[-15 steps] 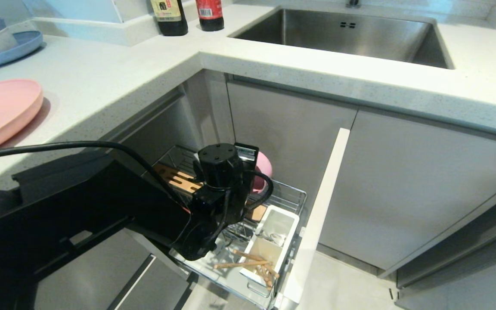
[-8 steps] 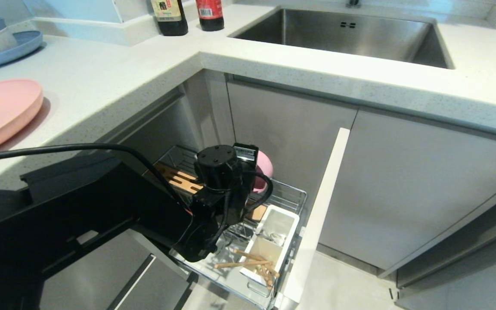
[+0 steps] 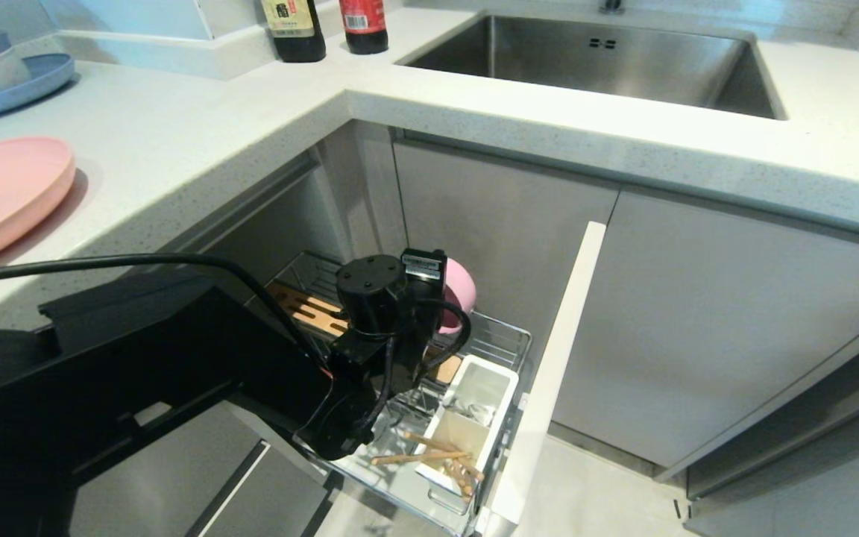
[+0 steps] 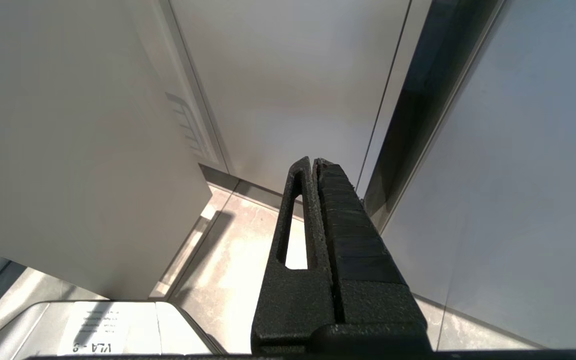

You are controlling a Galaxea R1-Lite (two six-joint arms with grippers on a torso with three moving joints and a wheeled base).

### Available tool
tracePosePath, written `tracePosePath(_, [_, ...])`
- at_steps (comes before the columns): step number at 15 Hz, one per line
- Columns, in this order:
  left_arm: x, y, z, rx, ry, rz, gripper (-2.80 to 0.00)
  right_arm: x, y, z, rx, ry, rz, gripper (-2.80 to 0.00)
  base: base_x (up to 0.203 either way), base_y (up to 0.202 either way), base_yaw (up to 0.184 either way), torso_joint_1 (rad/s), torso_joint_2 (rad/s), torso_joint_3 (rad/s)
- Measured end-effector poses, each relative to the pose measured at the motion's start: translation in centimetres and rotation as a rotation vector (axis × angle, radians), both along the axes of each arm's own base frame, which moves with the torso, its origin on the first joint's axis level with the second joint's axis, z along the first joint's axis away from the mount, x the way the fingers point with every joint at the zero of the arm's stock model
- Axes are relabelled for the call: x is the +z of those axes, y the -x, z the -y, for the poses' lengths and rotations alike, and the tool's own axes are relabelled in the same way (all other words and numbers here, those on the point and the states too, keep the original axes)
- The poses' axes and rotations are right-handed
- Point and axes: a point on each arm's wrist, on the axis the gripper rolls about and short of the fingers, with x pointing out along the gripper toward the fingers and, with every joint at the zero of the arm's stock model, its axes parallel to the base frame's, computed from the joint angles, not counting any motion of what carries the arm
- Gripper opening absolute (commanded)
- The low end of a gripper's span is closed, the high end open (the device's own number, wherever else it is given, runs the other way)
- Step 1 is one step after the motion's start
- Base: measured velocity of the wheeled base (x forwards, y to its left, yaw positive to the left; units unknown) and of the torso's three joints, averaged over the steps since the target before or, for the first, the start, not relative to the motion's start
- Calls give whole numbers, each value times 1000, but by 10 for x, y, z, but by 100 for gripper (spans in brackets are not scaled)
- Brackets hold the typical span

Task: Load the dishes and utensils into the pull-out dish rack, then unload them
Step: Pick up the bowl and place it in the cupboard

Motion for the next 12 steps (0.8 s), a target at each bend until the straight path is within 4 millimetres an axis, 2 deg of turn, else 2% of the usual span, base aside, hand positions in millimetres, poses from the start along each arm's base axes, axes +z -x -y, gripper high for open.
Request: tracePosePath(12, [-14,0,0,1,13,-74,-280,0,0,0,0,0,0,-280,0,0,0,0,0,0])
